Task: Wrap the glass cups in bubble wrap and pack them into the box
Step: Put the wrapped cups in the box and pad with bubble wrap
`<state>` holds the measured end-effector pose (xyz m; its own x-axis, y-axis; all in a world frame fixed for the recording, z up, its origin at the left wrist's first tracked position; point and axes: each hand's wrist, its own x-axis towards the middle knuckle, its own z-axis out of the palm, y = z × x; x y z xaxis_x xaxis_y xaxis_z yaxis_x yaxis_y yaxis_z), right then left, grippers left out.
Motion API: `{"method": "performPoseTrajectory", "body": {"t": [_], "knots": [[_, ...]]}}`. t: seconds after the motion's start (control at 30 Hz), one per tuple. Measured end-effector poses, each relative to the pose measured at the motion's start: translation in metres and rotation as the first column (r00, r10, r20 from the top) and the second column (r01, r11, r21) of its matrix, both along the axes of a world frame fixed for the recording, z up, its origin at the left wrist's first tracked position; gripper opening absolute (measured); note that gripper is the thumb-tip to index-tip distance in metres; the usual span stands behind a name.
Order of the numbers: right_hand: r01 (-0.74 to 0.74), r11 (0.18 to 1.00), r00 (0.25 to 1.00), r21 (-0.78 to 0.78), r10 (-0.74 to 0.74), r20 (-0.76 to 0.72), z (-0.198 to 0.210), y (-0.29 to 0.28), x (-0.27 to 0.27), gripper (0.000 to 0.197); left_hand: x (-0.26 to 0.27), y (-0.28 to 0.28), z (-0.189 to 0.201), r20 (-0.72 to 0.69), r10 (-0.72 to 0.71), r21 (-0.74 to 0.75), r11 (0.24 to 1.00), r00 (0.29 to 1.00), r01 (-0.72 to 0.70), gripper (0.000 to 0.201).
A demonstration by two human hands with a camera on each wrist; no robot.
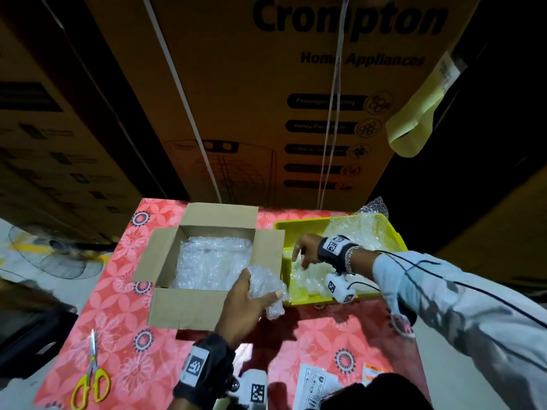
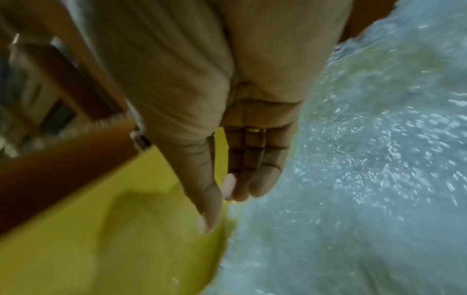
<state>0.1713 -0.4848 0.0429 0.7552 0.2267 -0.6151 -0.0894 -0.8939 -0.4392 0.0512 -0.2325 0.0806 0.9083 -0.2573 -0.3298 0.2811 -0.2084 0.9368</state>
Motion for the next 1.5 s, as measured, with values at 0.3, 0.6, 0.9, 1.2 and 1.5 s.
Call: {"method": "performPoseTrajectory", "body": {"t": [0.3,0.6,0.9,1.2,1.5], "knots": [[-0.103,0.984,0.991,-0.146,0.115,0.072,-0.01,0.002,0.005,0.009,0.002,0.005,-0.002,0.034,0.029,0.107,0.994,0.999,-0.033,0.062],[0.404,0.811,0.847,0.423,-0.507,0.163,0.042,-0.052,-0.038,0.015,0.03,-0.015,-0.022,0.001,-0.043,0.217,0.975,0.999,0.041,0.09],[0.644,0.327,0.398,0.692,-0.915,0.062,0.034,-0.073,-0.098,0.01,0.054,-0.099,0.008,0.004,-0.492,0.685,0.635,0.87,0.356,0.069],[0.775,0.066,0.234,0.628,-0.954,-0.188,0.013,-0.06,-0.111,0.02,0.061,-0.122,-0.013,-0.1,-0.577,0.805,0.431,0.81,0.407,0.059],[0.772,-0.021,0.218,0.636,-0.93,-0.295,0.029,-0.061,-0.118,0.022,0.069,-0.117,-0.006,0.052,-0.403,0.441,0.83,0.914,0.341,0.094]]}}
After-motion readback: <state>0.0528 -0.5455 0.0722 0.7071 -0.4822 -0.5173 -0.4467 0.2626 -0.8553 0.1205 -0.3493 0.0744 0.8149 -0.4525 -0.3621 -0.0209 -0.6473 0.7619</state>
